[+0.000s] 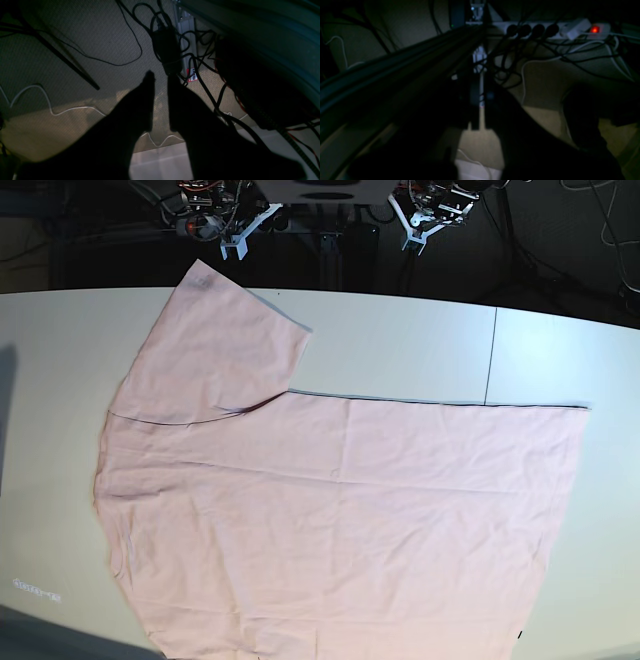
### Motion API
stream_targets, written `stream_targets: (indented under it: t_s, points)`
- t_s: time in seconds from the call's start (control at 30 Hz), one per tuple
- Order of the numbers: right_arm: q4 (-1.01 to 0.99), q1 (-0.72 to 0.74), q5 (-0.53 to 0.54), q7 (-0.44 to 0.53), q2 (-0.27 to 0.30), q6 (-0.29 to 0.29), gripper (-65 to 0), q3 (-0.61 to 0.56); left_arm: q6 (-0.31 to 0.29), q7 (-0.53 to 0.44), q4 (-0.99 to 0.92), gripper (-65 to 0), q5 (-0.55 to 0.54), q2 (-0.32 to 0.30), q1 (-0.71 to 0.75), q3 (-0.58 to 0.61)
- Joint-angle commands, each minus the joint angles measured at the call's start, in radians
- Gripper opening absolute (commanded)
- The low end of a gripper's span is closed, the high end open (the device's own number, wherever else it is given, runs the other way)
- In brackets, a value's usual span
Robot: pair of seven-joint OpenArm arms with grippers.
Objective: Fold the T-shirt properly
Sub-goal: 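Move both grippers out from rest toward the pink T-shirt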
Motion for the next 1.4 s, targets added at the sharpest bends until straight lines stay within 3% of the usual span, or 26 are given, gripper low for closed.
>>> stream_targets:
  t_s: [0.0,0.17,0.4,0.63,0.83,1.0,1.13,1.23,1.37]
  points:
    - [0.009,-0.003,-0.002,0.010,0.003,-0.051,-62.7,-0.002,0.021,0.001,0.005,-55.5,-0.002,0.000,0.000,-0.002]
    - [0.015,-0.003,-0.002,0.010,0.003,-0.043,-62.7,-0.002,0.021,-0.021,0.005,-55.5,-0.002,-0.001,0.001,-0.002]
    - [0.051,-0.045,0.043,0.010,0.014,0.058,-62.6,-0.002,0.006,0.040,0.049,-55.5,-0.085,-0.039,0.027,-0.002]
    - [0.242,-0.239,0.220,0.002,0.110,0.150,-62.7,-0.002,-0.259,0.117,0.364,-55.5,-0.174,-0.173,0.207,-0.047]
    - [0.429,-0.436,0.418,-0.037,0.221,0.265,-62.6,-0.002,-0.559,0.179,0.666,-55.5,-0.364,-0.240,0.413,-0.242]
    - [0.666,-0.617,0.626,-0.203,0.312,0.270,-62.6,-0.002,-0.560,0.349,0.927,-55.4,-0.569,-0.242,0.571,-0.442]
    - [0.917,-0.751,0.769,-0.333,0.370,0.286,-61.9,-0.002,-0.560,0.409,1.143,-53.9,-0.658,-0.252,0.676,-0.523]
    - [1.125,-0.829,0.882,-0.425,0.406,0.286,-52.7,-0.002,-0.560,0.409,1.311,-47.3,-0.684,-0.266,0.739,-0.552]
    - [1.378,-0.873,1.021,-0.521,0.446,0.285,-34.9,0.003,-0.560,0.426,1.525,-31.5,-0.694,-0.291,0.779,-0.560]
